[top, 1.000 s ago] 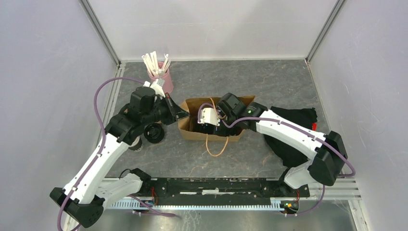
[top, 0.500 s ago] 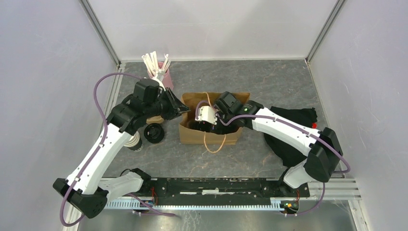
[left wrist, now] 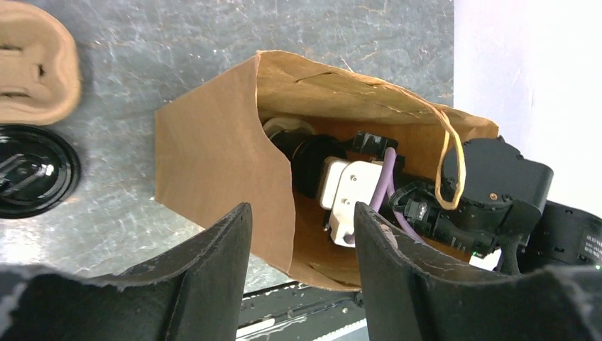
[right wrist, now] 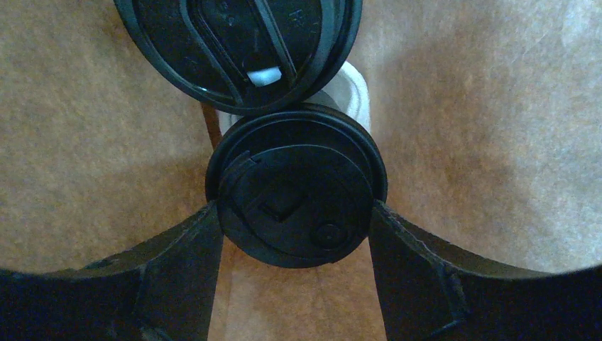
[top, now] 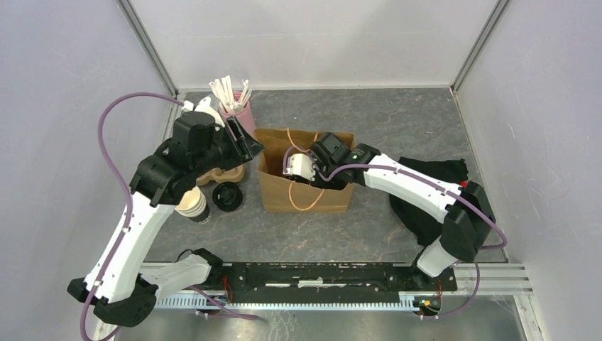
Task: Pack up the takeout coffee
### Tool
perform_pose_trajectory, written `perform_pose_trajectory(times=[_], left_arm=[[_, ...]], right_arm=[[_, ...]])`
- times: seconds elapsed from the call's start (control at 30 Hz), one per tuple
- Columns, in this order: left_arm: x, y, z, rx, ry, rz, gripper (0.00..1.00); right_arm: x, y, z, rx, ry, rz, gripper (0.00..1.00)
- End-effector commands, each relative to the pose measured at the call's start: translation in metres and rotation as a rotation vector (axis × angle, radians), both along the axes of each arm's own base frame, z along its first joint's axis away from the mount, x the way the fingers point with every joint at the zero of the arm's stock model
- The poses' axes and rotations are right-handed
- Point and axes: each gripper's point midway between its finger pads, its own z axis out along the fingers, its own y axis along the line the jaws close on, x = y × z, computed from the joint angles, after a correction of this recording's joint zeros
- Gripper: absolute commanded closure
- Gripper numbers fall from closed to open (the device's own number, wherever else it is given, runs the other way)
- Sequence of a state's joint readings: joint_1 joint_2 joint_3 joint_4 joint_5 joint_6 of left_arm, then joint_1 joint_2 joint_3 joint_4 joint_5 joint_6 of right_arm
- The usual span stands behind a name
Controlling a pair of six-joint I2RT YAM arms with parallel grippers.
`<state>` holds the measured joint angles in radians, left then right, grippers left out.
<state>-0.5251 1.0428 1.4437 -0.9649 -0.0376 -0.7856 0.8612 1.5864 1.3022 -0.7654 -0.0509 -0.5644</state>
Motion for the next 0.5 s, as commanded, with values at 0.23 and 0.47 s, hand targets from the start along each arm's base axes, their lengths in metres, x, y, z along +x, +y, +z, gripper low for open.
perform_pose_trajectory(times=[0.23, 0.47], left_arm=[[-0.008, 0.031, 0.023, 0.126, -0.122, 0.021, 0.37], [-0.011, 0.029, 0.024, 0.107, -0.130, 0.009, 0.37]], right_arm=[[-0.020, 0.010, 0.030, 0.043, 0.080, -0.019, 0.45], [-0.023, 0.014, 0.064, 0.080, 0.035, -0.033, 0.12]])
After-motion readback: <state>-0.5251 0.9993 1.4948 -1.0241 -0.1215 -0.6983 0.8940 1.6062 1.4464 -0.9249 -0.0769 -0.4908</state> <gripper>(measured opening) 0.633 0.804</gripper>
